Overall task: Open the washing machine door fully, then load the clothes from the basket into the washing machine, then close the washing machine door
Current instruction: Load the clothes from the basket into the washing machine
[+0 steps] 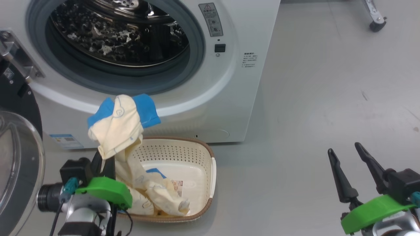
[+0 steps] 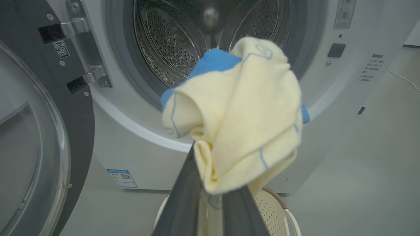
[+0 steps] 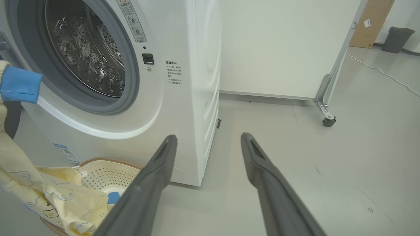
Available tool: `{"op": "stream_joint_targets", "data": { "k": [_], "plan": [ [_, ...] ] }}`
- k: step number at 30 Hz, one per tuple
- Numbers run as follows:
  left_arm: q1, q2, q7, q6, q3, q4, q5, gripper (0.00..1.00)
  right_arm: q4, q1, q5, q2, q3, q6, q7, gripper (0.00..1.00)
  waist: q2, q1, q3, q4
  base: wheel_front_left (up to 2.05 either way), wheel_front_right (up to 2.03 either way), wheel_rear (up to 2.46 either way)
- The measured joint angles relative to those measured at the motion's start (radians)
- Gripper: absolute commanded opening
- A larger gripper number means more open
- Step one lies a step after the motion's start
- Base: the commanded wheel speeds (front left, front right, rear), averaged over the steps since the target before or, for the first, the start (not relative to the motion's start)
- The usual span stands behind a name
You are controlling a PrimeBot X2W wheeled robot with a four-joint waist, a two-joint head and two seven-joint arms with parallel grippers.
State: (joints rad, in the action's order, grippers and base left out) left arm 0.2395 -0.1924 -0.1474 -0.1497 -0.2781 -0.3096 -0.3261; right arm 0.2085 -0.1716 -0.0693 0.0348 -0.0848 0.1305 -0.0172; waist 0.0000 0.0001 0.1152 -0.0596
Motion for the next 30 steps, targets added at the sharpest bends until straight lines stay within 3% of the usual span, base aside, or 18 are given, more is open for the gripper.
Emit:
{"op": "stream_joint_targets", "data": {
  "k": [10, 18, 30],
  "plan": [
    [0.224, -0.025, 0.099, 0.052, 0.026, -0.148, -0.048, 0.00, -0.031, 0.109, -0.019, 0.000, 0.021, 0.000, 0.045, 1.00, 0.0000, 0.0002, 0.143, -0.060, 0.00, 0.00, 0.00],
    [0.435, -0.099, 0.187, 0.101, 0.062, -0.270, -0.074, 0.00, -0.093, 0.192, -0.057, 0.000, 0.040, 0.000, 0.105, 1.00, -0.0001, 0.0003, 0.268, -0.129, 0.00, 0.00, 0.00],
    [0.753, -0.215, 0.443, 0.162, 0.088, -0.390, -0.115, 0.00, -0.193, 0.291, -0.126, 0.000, 0.100, 0.000, 0.195, 1.00, -0.0001, 0.0001, 0.418, -0.235, 0.00, 0.00, 0.00]
  ]
}}
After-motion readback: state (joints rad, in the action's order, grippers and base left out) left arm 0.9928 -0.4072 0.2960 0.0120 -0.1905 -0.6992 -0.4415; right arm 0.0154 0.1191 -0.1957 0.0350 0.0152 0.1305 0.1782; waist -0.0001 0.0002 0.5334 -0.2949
